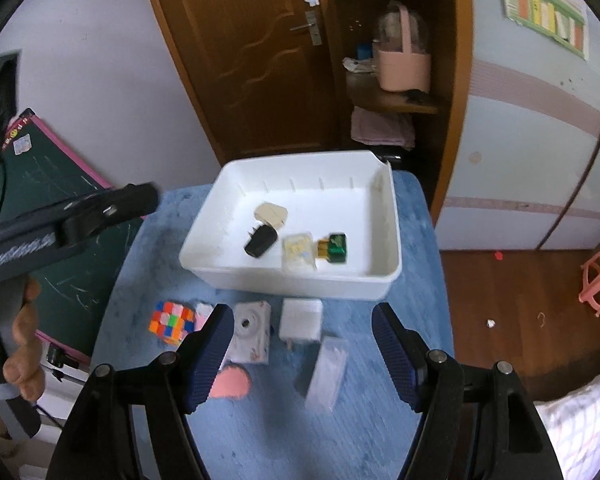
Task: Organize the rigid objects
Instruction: 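Grasp the Rubik's cube with the left gripper while the right grasps the clear plastic box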
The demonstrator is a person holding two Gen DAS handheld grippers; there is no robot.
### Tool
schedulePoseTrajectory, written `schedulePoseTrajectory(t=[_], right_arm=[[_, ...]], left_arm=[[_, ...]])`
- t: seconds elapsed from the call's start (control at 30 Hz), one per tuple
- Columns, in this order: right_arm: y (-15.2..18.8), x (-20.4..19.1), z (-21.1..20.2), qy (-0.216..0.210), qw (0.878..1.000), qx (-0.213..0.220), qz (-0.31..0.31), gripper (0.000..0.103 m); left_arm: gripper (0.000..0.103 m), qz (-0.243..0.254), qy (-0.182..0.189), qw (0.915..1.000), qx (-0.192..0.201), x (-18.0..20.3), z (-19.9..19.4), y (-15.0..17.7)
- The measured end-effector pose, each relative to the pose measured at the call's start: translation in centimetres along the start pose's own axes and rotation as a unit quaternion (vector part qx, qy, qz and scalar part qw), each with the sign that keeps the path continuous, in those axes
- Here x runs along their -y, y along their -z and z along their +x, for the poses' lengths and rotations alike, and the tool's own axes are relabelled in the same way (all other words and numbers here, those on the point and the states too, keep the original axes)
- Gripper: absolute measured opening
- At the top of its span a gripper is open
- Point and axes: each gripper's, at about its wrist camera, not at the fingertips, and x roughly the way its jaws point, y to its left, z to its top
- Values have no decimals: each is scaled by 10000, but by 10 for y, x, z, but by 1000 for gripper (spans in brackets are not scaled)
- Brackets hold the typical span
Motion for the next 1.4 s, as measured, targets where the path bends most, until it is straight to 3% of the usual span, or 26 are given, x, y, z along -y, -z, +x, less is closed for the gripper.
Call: schedulePoseTrajectory(t=[0.13,0.33,0.47,0.77,1.4], right_arm=[[23,11,15,0,9996,-220,196,72],[54,20,46,102,9977,-557,381,72],[68,23,65,137,9961,-744,461,72],[86,26,103,252,9924,-1043,604,72],[94,36,156,382,9831,-1428,1078,72]], left_arm=[[75,-691,20,9974,-214,-26,10,39],[75,-1333,-483,9881,-598,-68,38,84],[75,-1265,-895,9856,-671,-81,50,96],[75,-927,-1265,9825,-1009,-94,89,100],[75,-848,-1390,9713,-1731,-116,154,101]])
